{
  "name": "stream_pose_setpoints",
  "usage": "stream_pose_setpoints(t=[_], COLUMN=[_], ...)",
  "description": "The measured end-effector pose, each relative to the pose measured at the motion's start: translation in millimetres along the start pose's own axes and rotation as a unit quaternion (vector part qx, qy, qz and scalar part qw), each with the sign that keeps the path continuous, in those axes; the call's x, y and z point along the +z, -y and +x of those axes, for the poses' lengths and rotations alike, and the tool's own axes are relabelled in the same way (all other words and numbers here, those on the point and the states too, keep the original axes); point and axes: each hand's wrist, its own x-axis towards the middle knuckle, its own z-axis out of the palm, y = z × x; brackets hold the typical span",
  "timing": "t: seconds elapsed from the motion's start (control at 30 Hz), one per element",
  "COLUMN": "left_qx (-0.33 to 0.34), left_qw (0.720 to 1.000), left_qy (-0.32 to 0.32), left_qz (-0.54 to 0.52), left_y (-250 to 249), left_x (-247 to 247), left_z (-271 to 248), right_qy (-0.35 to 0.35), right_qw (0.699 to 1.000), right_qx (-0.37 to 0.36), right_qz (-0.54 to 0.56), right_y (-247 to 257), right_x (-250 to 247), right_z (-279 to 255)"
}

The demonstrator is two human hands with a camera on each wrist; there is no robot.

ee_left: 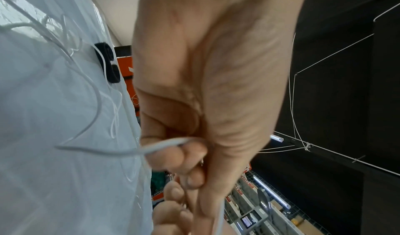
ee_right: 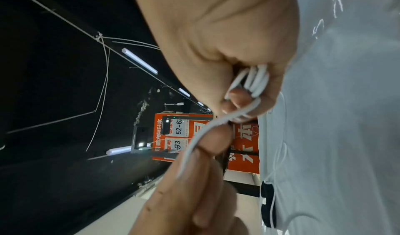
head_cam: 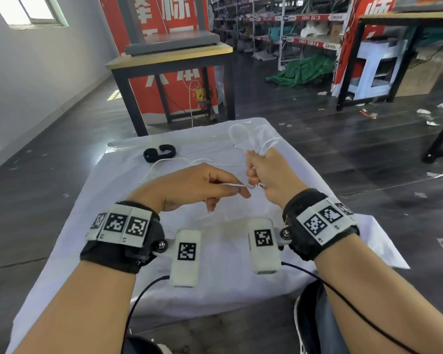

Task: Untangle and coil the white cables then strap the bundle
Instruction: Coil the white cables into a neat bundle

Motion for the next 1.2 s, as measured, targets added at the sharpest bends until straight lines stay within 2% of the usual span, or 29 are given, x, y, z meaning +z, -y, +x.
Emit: stream_pose_setpoints(t=[0.1, 0.17, 0.33, 0.43, 0.57, 0.63, 0.73, 0.8, 0.87, 0.93, 1.03, 1.2], left_qx=[0.018, 0.006, -0.079, -0.121, -0.144, -0.139, -0.100, -0.091, -0.119, -0.149, -0.146, -0.059], left_qw=[0.996, 0.990, 0.957, 0.944, 0.938, 0.938, 0.947, 0.960, 0.973, 0.973, 0.968, 0.949], left_qy=[-0.083, -0.116, -0.215, -0.250, -0.269, -0.284, -0.292, -0.248, -0.182, -0.157, -0.191, -0.281], left_qz=[-0.031, -0.081, -0.180, -0.179, -0.167, -0.139, -0.091, -0.089, -0.083, -0.076, -0.071, -0.127], left_y=[6, 9, 21, 29, 36, 38, 39, 40, 41, 42, 42, 36], left_x=[-5, -9, -22, -21, -22, -23, -27, -31, -33, -31, -30, -35], left_z=[-1, 0, 6, 11, 12, 12, 7, 1, -3, -4, -2, -3], right_qy=[0.095, 0.145, 0.213, 0.247, 0.309, 0.316, 0.285, 0.265, 0.249, 0.235, 0.230, 0.289], right_qw=[0.988, 0.975, 0.952, 0.945, 0.911, 0.909, 0.934, 0.947, 0.955, 0.960, 0.962, 0.940], right_qx=[0.016, 0.041, 0.094, 0.086, 0.058, 0.058, 0.065, 0.062, 0.053, 0.045, 0.034, 0.039], right_qz=[-0.122, -0.161, -0.198, -0.195, -0.268, -0.264, -0.205, -0.169, -0.153, -0.145, -0.142, -0.179], right_y=[-1, 0, 4, 3, 1, -2, -4, -5, -5, -6, -6, -6], right_x=[4, 8, 15, 15, 15, 14, 12, 9, 8, 7, 6, 6], right_z=[-7, -12, -22, -24, -24, -22, -18, -14, -11, -9, -8, -14])
